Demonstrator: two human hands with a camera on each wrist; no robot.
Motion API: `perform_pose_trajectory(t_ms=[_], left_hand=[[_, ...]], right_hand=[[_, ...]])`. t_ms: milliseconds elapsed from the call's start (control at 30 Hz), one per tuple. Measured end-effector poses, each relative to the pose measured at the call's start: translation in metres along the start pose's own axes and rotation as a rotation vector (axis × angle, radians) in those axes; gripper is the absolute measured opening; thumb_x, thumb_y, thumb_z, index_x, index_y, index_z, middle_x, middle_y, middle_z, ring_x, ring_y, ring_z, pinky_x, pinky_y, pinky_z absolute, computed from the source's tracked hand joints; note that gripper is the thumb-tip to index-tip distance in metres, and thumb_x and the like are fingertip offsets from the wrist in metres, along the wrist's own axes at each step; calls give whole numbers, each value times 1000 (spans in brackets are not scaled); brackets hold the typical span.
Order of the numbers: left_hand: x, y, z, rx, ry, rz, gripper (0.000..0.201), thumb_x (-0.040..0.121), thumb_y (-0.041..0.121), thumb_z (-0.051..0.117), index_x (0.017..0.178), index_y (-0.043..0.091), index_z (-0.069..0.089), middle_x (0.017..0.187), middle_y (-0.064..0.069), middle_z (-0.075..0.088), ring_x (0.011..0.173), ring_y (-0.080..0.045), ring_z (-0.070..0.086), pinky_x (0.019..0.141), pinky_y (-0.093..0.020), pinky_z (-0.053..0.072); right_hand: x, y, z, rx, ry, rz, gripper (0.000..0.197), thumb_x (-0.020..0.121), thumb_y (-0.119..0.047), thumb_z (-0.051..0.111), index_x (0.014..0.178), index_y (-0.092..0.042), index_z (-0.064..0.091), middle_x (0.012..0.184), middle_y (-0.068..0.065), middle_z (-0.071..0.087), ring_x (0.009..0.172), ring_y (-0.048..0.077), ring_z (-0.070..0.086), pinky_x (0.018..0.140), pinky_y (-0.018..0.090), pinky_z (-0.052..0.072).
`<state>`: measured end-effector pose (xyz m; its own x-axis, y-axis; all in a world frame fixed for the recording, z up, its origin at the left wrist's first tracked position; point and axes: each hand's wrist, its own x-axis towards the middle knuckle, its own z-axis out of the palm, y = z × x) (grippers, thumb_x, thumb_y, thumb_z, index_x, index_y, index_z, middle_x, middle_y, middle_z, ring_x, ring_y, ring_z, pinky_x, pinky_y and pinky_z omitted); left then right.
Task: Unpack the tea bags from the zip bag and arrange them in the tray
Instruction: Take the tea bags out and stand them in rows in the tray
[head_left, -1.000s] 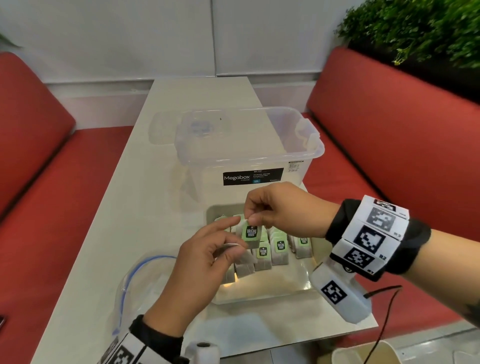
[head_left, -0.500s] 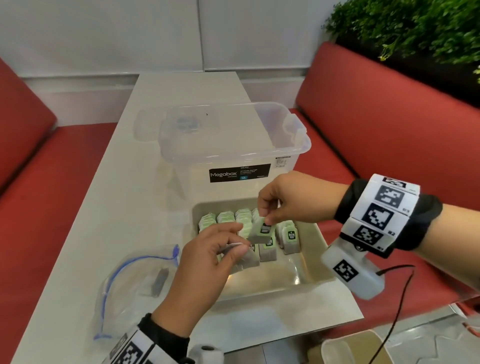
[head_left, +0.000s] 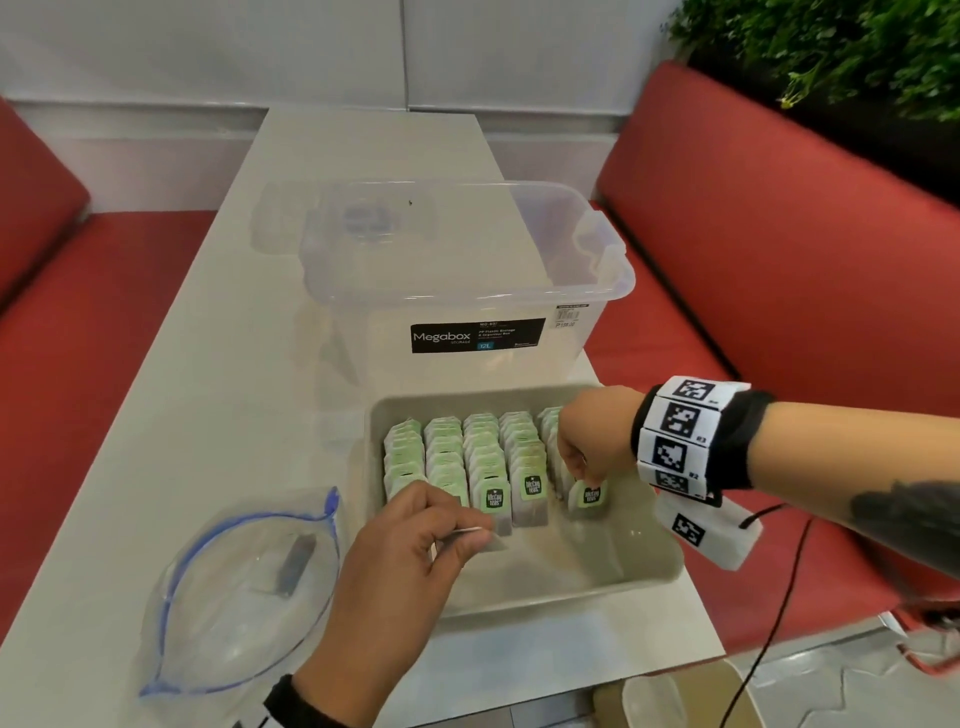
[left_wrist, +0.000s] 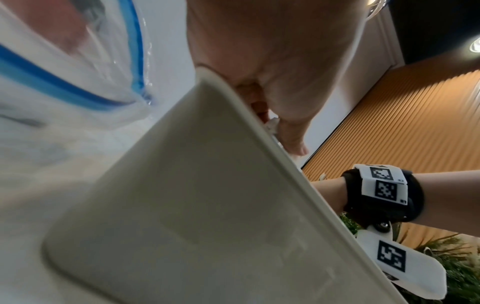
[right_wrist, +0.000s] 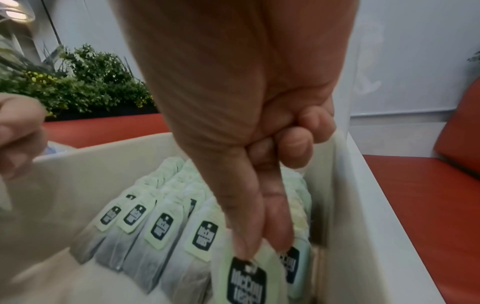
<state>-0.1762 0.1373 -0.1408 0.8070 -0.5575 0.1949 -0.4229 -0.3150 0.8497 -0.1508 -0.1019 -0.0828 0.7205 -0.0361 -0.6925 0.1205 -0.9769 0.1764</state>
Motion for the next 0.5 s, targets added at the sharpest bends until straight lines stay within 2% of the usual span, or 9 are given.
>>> perform_pose_trajectory(t_ms=[67, 133, 200, 333, 400, 500], left_hand=[[0, 0, 0, 3, -11, -17, 13, 78, 29, 71, 84, 40, 73, 88, 19, 58, 86, -2, 59, 68, -15, 44], [0, 1, 0, -3, -18, -31, 13, 76, 35, 68, 85, 43, 72, 88, 19, 59, 85, -1, 59, 68, -13, 43], [-1, 3, 0, -5, -23, -46, 13, 75, 37, 68, 84, 47, 71, 89, 19, 59, 85, 0, 59, 69, -13, 43], [-1, 5, 0, 2, -34, -73, 21, 79, 35, 71, 88, 53, 67, 90, 21, 61, 86, 0, 60, 70, -17, 46], [0, 6, 0, -2, -22, -81, 28, 77, 32, 73, 88, 56, 64, 91, 23, 62, 86, 1, 61, 71, -13, 45], [1, 9, -2, -80, 25, -143, 34, 72, 19, 77, 85, 48, 65, 89, 26, 65, 81, 2, 61, 69, -9, 44]], right_hand=[[6, -1, 2, -38, 4, 16, 13, 84, -20, 65, 97, -21, 70, 102, -5, 68, 82, 13, 54, 52, 17, 34], [9, -2, 3, -78, 18, 39, 15, 86, -19, 61, 99, -19, 68, 104, -2, 67, 87, 18, 58, 61, 22, 40], [11, -3, 3, -85, 38, 55, 18, 88, -17, 56, 102, -17, 66, 105, 1, 66, 93, 21, 60, 68, 26, 42], [15, -2, 2, -74, 28, 55, 18, 89, -16, 55, 103, -14, 66, 105, 3, 66, 85, 20, 56, 69, 27, 42], [17, -1, 2, -72, 34, 59, 18, 88, -17, 56, 103, -14, 66, 105, 2, 66, 85, 19, 57, 68, 27, 42], [13, 0, -1, -86, 47, 73, 20, 85, -21, 62, 103, -15, 67, 101, 1, 66, 85, 20, 59, 64, 26, 44]])
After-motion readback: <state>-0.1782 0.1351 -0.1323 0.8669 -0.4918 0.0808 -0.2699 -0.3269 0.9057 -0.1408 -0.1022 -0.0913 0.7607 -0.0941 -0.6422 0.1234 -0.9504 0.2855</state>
